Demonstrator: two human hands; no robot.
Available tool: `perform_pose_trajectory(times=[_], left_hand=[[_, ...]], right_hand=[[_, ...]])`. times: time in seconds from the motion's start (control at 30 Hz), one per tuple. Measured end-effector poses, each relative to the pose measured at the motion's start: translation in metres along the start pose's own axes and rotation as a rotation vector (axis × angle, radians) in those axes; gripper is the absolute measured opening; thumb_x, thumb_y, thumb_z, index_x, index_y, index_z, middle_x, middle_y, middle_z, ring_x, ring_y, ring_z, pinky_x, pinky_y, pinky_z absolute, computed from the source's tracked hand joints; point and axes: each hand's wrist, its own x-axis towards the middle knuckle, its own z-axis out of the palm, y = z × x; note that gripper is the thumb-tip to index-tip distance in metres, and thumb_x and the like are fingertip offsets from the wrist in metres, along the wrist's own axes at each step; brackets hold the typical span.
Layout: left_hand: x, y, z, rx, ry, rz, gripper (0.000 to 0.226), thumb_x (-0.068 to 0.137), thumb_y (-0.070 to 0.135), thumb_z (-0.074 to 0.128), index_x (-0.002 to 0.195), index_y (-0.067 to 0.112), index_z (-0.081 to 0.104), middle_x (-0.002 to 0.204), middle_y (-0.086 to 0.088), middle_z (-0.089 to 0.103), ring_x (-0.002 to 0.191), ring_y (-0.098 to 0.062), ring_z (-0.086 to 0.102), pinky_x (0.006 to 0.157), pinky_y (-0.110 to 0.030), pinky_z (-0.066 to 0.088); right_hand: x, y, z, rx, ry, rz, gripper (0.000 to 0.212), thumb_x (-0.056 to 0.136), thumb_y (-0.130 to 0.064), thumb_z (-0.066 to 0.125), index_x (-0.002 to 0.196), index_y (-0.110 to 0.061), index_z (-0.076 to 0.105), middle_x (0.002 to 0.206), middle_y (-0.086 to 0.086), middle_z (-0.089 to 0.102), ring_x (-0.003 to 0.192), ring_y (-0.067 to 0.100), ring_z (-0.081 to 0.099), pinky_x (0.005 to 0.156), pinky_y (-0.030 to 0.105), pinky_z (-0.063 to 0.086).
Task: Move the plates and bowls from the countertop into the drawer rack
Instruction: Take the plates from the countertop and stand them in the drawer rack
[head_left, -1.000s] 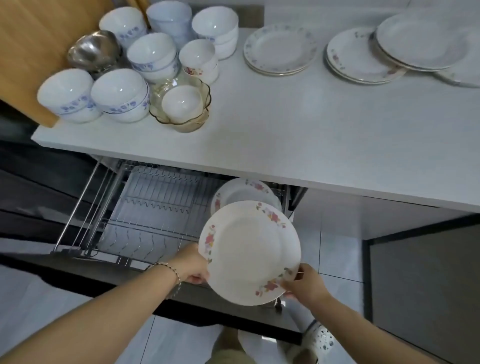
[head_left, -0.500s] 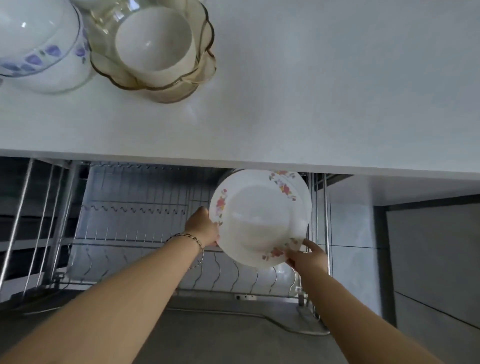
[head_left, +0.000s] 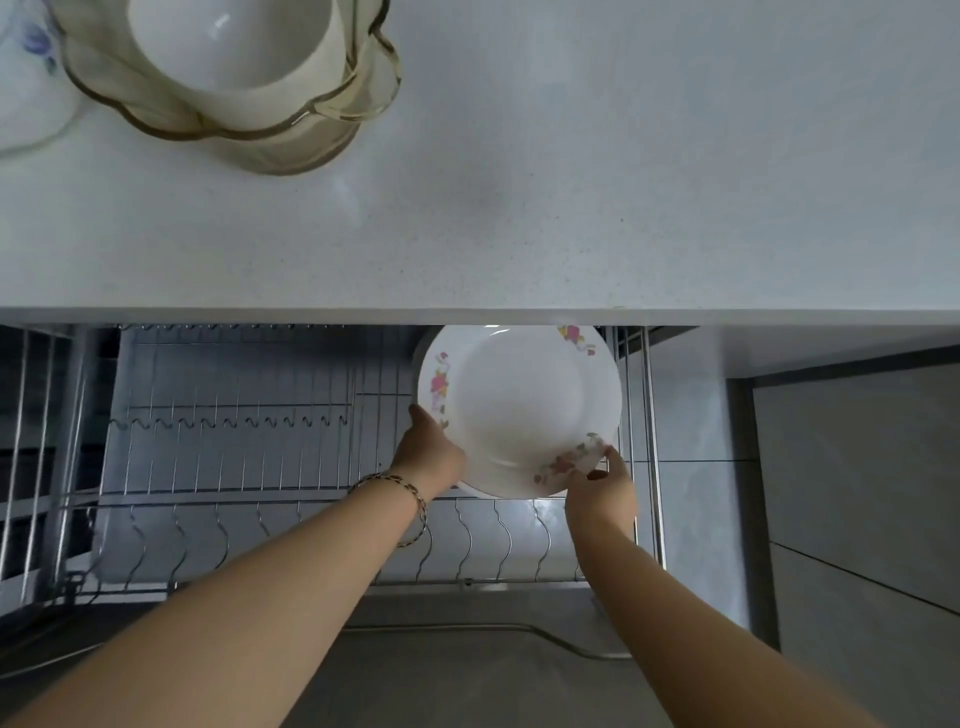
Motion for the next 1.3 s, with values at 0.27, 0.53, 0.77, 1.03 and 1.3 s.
perform_pose_trajectory(times=[0.27,0.53,0.77,1.03,1.3], left_hand=[[-0.029,-0.014,0.004,0.201,-0.031,0.017,0.05,0.081,0.012,0.045,0.131,0.008,0.043,0.124,-0.015,0.054,0.103,-0.028,0.059,0.088,-0.035,0.055],[-0.135,0.1,0.006,0.281,-0.115,0.299,0.024,0.091,0.004,0.039,0.084,0.019,0.056,0.088,0.003,0.048,0.089,-0.018,0.049,0.078,-0.022,0.041],[-0.195,0.264,0.057,0.269,-0.087,0.548,0.017,0.083,0.001,0.044,0.08,0.017,0.046,0.08,-0.007,0.043,0.076,-0.019,0.042,0.07,-0.026,0.038],[-0.193,0.442,0.107,-0.075,0.019,0.476,0.015,0.088,0.008,0.045,0.084,0.015,0.058,0.108,-0.019,0.067,0.1,-0.031,0.066,0.086,-0.039,0.052],[-0.186,0.545,0.095,-0.37,0.075,0.242,0.012,0.095,0.008,0.04,0.088,0.014,0.048,0.065,-0.002,0.051,0.047,-0.01,0.054,0.05,-0.022,0.037]], right_hand=[[-0.015,-0.009,-0.041,-0.268,-0.475,0.063,0.044,0.087,-0.005,0.05,0.131,-0.001,0.051,0.1,0.015,0.066,0.08,0.024,0.064,0.076,0.034,0.055],[-0.025,-0.052,-0.186,-0.543,-0.553,-0.262,0.039,0.09,-0.022,0.051,0.129,-0.014,0.054,0.122,0.008,0.063,0.098,0.019,0.061,0.084,0.026,0.047],[0.041,-0.116,-0.344,-0.498,-0.302,-0.379,0.036,0.09,-0.016,0.049,0.124,-0.009,0.058,0.12,0.01,0.064,0.11,0.024,0.062,0.093,0.026,0.046],[0.172,-0.219,-0.472,-0.408,-0.211,-0.508,0.032,0.089,-0.013,0.049,0.118,-0.008,0.061,0.095,0.005,0.057,0.086,0.02,0.055,0.062,0.019,0.043],[0.23,-0.291,-0.521,-0.529,-0.253,-0.64,0.032,0.09,-0.018,0.048,0.119,-0.015,0.06,0.123,0.009,0.061,0.095,0.019,0.058,0.078,0.022,0.043]])
